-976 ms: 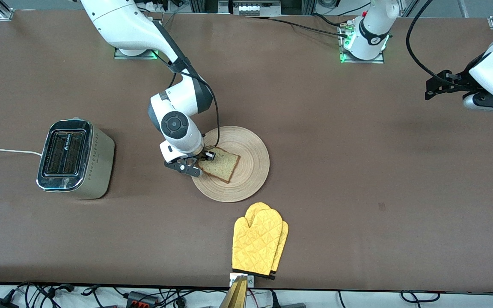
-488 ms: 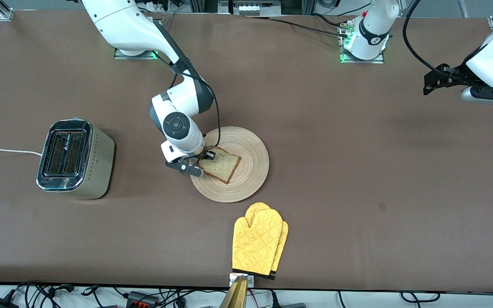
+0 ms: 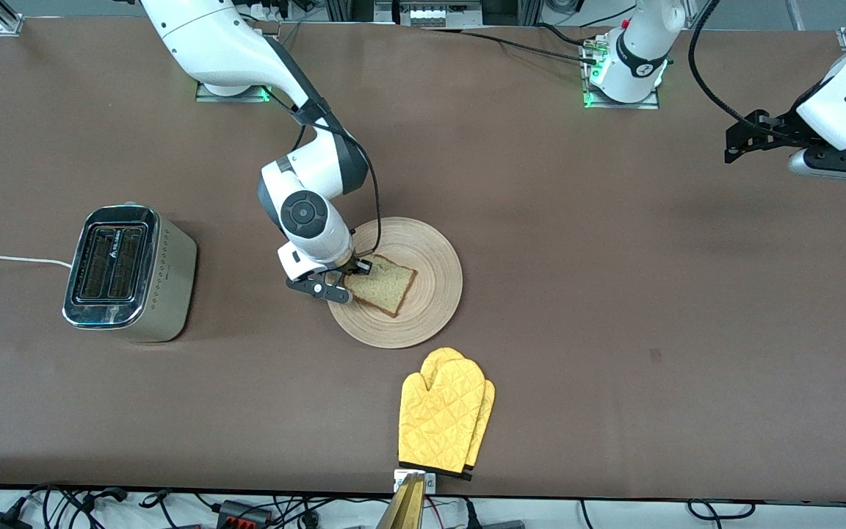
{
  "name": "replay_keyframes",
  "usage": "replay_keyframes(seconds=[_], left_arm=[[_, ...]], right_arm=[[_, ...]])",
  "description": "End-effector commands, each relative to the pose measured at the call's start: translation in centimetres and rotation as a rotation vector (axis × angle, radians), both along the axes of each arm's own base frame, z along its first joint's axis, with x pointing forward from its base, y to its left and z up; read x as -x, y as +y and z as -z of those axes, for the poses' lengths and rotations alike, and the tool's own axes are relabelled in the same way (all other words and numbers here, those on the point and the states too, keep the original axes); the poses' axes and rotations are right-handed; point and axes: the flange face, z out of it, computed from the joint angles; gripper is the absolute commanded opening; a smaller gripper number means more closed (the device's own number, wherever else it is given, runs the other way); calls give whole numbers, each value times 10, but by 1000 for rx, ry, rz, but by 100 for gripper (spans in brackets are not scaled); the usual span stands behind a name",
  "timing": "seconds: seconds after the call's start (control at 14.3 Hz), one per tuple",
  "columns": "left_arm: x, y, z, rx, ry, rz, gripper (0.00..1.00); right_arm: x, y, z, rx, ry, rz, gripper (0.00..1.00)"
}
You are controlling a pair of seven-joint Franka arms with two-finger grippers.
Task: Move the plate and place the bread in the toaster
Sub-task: 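Grasp the bread slice with the right gripper and lift it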
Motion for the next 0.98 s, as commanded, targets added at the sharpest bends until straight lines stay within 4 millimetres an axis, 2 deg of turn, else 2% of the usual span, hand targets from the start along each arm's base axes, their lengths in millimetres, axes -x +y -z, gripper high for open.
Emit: replay_keyframes(seconds=[0.0,0.28,0.49,0.63,0.77,0.91], left_arm=[[7,-4,-4,8,-14,-4,100],[9,-11,-5,6,-11,9,100],[9,-11,-5,6,-11,9,100],[8,-10,-5,6,-10,9,100],[8,-8,-5,6,-10,6,100],[8,-8,-4,6,-8,5,100]], right_arm=[[-8,6,-35,46,5,-86,0],[-11,1,-85,80,41,-153,0],[-8,-25,-132,154,69,-224,0],[-10,-71,-171,212,130,-283,0],[-14,-126,-208,220,186,-300,0],[-18,-176,-228,254,237,-341,0]])
